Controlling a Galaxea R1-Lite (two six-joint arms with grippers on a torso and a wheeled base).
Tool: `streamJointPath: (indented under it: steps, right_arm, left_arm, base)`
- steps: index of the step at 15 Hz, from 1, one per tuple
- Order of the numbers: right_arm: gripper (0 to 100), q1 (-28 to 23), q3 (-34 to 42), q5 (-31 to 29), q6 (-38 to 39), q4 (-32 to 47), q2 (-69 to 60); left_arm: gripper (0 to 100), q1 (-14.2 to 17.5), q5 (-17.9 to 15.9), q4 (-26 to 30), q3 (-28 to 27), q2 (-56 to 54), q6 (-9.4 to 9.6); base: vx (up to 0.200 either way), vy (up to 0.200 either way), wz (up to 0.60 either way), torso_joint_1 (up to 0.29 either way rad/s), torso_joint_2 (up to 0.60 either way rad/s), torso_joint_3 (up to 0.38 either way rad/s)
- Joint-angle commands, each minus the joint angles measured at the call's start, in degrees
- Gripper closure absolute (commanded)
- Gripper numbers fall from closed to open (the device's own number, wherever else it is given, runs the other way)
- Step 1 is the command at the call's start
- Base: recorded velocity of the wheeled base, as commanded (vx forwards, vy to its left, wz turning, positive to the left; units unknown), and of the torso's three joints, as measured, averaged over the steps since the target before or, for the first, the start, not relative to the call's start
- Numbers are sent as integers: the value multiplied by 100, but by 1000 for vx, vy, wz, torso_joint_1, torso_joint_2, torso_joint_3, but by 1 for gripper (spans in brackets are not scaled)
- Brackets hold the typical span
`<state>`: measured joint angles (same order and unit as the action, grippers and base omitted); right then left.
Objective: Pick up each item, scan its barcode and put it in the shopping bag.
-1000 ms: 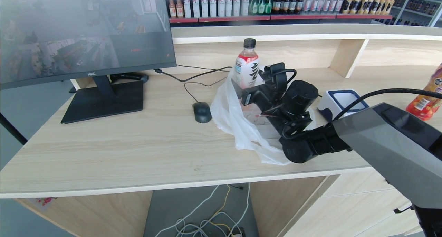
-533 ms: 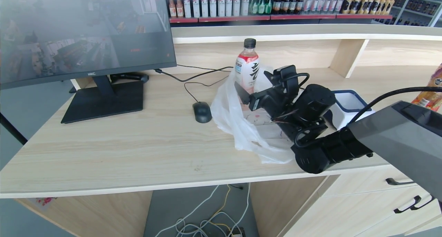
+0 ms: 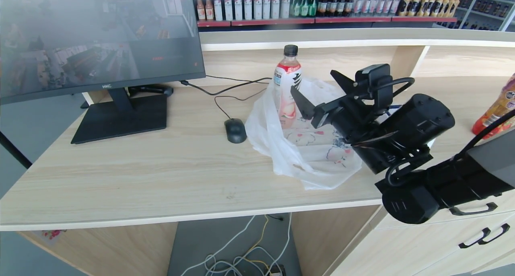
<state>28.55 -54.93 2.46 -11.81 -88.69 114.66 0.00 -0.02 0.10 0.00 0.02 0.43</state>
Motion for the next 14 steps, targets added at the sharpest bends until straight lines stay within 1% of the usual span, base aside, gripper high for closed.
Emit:
streamJointPath:
  steps: [1, 2, 4, 5, 6, 7, 11, 14]
  right_arm:
    - [0, 248, 870, -9, 21, -131, -700]
    - [0, 335, 1213, -18, 30, -131, -972]
    - [0, 371, 2180, -88, 179, -131, -1544]
    - [0, 371, 2496, -167, 197, -131, -1755]
    - [0, 388, 3006, -299, 302, -131, -2018]
    - [0, 397, 3199, -308, 311, -131, -2132]
    - [0, 476, 3419, -440, 320, -131, -2387]
    - [0, 652, 3278, -440, 320, -131, -2361]
  left_arm:
    - [0, 0, 2, -1, 0, -2, 1]
    - [0, 0, 2, -1, 0, -2, 1]
    - [0, 0, 2, -1, 0, -2, -8]
    - [0, 0, 2, -1, 0, 6, -8]
    - [0, 0, 2, -1, 0, -2, 1]
    - [0, 0, 2, -1, 0, -2, 1]
    - [0, 0, 2, -1, 0, -2, -8]
    - [0, 0, 2, -1, 0, -2, -16]
  base:
    - [0, 0, 0, 0, 0, 0]
    - [0, 0, 0, 0, 0, 0]
    - [0, 0, 0, 0, 0, 0]
    - [0, 0, 0, 0, 0, 0]
    - [0, 0, 0, 0, 0, 0]
    - [0, 0, 0, 0, 0, 0]
    - [0, 0, 0, 0, 0, 0]
    - [0, 0, 0, 0, 0, 0]
